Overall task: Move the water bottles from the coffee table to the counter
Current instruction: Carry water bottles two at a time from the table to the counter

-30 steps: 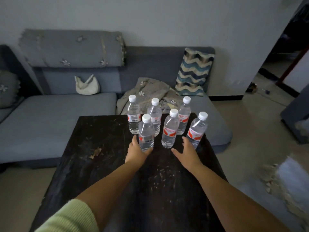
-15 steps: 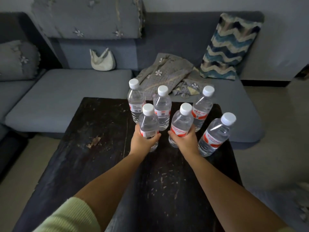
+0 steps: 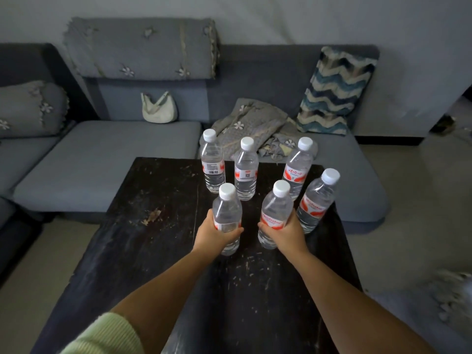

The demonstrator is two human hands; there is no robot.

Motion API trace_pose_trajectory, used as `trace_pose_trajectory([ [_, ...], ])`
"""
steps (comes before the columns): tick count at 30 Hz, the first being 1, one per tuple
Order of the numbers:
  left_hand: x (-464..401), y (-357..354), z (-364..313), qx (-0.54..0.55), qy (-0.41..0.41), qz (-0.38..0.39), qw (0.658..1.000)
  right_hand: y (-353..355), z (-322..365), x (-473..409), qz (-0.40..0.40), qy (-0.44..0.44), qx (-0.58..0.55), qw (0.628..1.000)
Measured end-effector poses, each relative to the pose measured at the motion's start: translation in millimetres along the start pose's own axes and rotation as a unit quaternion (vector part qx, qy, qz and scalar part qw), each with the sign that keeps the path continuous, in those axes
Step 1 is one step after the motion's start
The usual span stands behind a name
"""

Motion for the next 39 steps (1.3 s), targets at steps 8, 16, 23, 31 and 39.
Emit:
trace_pose_trajectory([
  [8, 39, 9, 17, -0.052, 0.017, 0.044, 0.997, 18, -7, 61, -0.007, -0.045, 0.033, 0.998],
  [16, 84, 31, 4, -0.093, -0.056, 0.102, 0.989, 35, 8, 153, -0.100, -0.080, 0.065, 0.990],
  [23, 129, 19, -31, -0.117, -0.126, 0.168, 0.971, 55, 10, 248, -0.183, -0.094, 0.035, 0.978],
  [31, 213, -73, -60, -0.158, -0.193, 0.298, 0.921, 110, -26, 374, -0.300, -0.125, -0.007, 0.946],
  [39, 340, -216, -87, -0.166, -0.239, 0.449, 0.845, 189, -94, 555, -0.442, -0.179, -0.057, 0.877],
])
Point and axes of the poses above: each hand's wrist, its own x-axis away from the middle knuckle, its own y-axis out of the back of the hand, z = x × y, the point moved 10 cm from there along -x, towards the middle knuckle, and after that the axes turned 7 degrees about z, right-handed, at the moved point
